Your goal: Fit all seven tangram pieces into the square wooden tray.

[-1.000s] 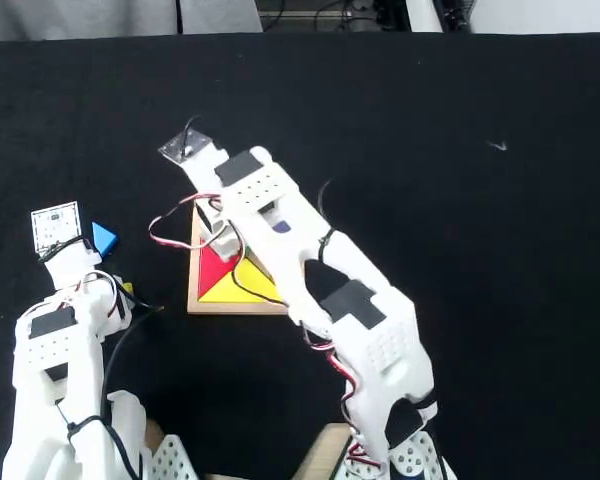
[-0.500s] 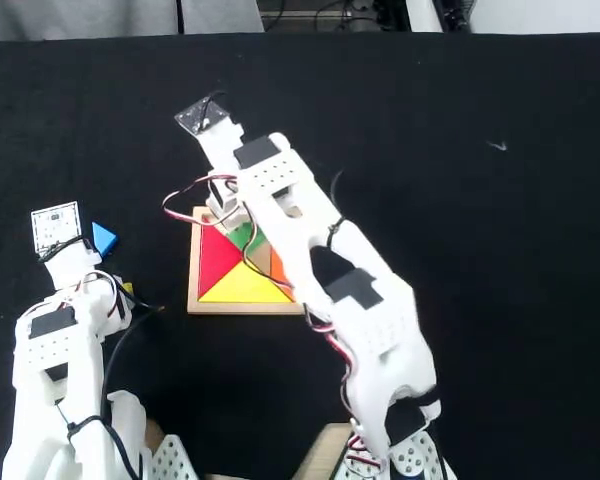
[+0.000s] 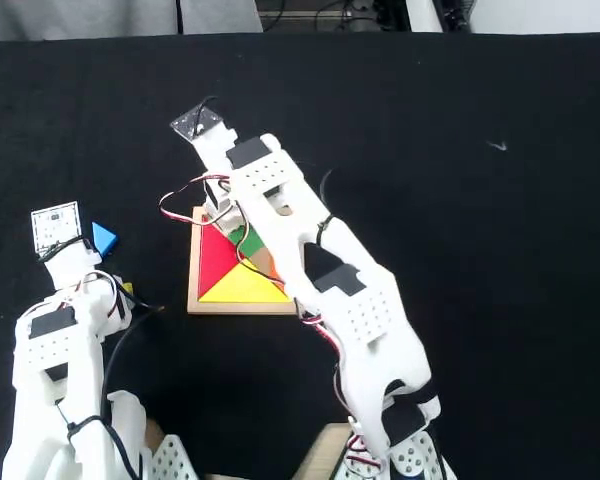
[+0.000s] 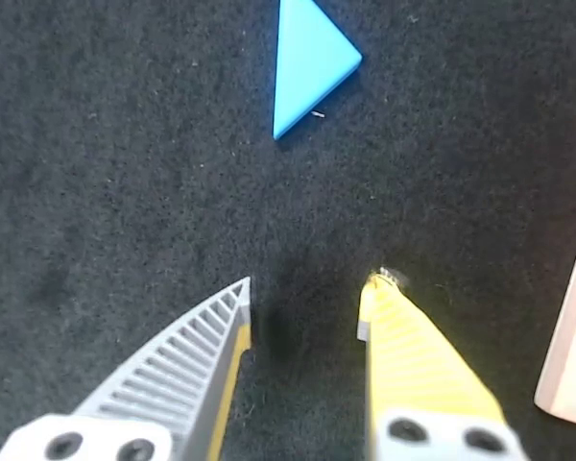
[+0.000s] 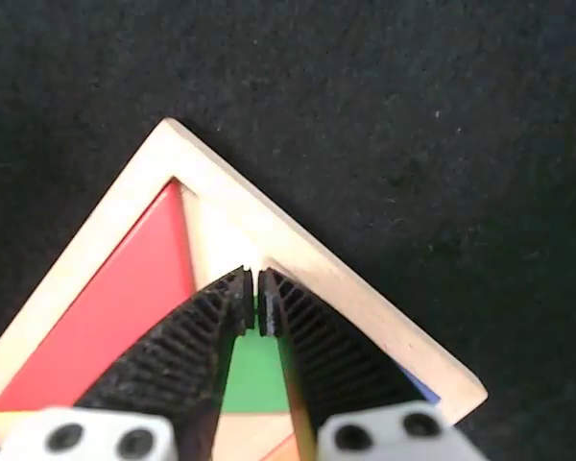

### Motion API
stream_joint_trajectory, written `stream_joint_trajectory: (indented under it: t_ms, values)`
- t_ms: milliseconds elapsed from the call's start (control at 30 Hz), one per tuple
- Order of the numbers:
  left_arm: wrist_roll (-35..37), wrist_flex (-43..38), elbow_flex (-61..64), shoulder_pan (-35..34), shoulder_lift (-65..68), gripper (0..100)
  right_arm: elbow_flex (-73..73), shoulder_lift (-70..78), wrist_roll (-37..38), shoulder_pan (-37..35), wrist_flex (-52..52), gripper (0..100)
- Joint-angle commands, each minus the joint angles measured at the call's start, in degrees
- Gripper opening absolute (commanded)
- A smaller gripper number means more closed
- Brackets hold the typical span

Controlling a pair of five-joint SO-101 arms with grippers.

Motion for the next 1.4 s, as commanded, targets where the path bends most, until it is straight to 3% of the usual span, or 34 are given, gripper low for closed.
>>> stream_joint_trajectory:
  t_ms: [0,267,500,767,833,933,1100,1233,1367]
  values:
    - [0.2,-0.9,-0.4,0.7,-1.1,19,-2.9,-1.0,0.4,-0.8,1.1,1.1]
    - [0.4,-0.9,-0.4,0.7,-1.1,19,-8.1,-7.9,0.2,-0.4,8.2,1.1]
    - [0.7,-0.4,-1.2,0.7,-1.2,20,-8.5,-27.9,0.3,6.8,16.4,1.1]
    - [-0.3,3.3,-6.0,0.7,-1.0,20,15.2,-49.1,0.6,18.3,15.3,1.1]
    - [-5.2,8.1,-11.6,0.9,-1.1,20,24.7,-54.5,0.4,21.3,11.8,1.1]
    - [-14.5,23.6,-26.1,0.6,-0.4,20,41.6,-62.8,0.2,24.3,4.2,1.1]
    - [-35.4,44.1,-46.6,0.8,-0.4,20,68.0,-71.3,0.1,24.9,-12.5,1.1]
    - [-49.1,50.1,-54.9,0.9,2.8,20,75.0,-70.9,0.1,25.1,-18.9,1.1]
    - [-54.0,48.6,-60.2,0.5,13.0,20,77.9,-67.6,-1.6,25.1,-23.6,1.1]
